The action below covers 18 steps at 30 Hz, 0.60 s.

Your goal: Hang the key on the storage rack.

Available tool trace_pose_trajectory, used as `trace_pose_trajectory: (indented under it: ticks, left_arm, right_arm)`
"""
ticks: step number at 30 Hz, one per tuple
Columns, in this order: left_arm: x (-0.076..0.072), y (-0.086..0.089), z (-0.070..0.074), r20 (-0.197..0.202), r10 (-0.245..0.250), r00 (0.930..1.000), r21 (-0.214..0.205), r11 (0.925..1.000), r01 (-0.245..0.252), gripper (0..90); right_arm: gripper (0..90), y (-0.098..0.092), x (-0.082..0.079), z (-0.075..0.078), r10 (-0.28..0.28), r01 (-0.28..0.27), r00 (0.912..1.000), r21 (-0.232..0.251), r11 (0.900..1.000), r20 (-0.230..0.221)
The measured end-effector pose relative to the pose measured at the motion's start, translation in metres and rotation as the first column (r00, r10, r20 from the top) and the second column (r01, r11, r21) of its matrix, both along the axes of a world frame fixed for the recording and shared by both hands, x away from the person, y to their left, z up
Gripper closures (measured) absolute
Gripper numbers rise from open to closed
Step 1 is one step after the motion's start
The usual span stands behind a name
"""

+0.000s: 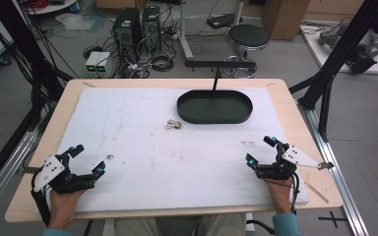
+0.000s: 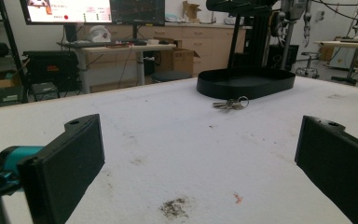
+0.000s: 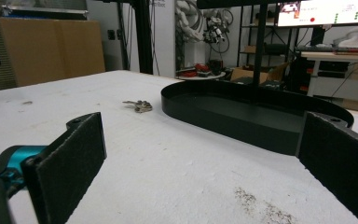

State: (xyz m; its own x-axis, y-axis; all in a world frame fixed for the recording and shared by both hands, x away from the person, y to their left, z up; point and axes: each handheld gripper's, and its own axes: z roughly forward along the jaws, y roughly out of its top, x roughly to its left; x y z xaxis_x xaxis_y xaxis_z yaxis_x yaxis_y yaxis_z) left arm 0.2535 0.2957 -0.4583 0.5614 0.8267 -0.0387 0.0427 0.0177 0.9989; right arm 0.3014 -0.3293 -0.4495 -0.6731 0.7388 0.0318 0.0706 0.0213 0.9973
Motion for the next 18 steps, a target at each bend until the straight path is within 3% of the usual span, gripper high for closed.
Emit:
trace_pose_trajectory:
  ticks: [18]
  left_arm:
    - [0.0001, 0.0000, 0.0001, -0.001, 0.000, 1.0000, 0.000, 1.0000, 0.000, 1.7]
  right_arm:
    - [0.6, 0.0005, 0.0000, 0.0002, -0.005, 0.005, 1.0000, -0.008, 1.0000, 0.007]
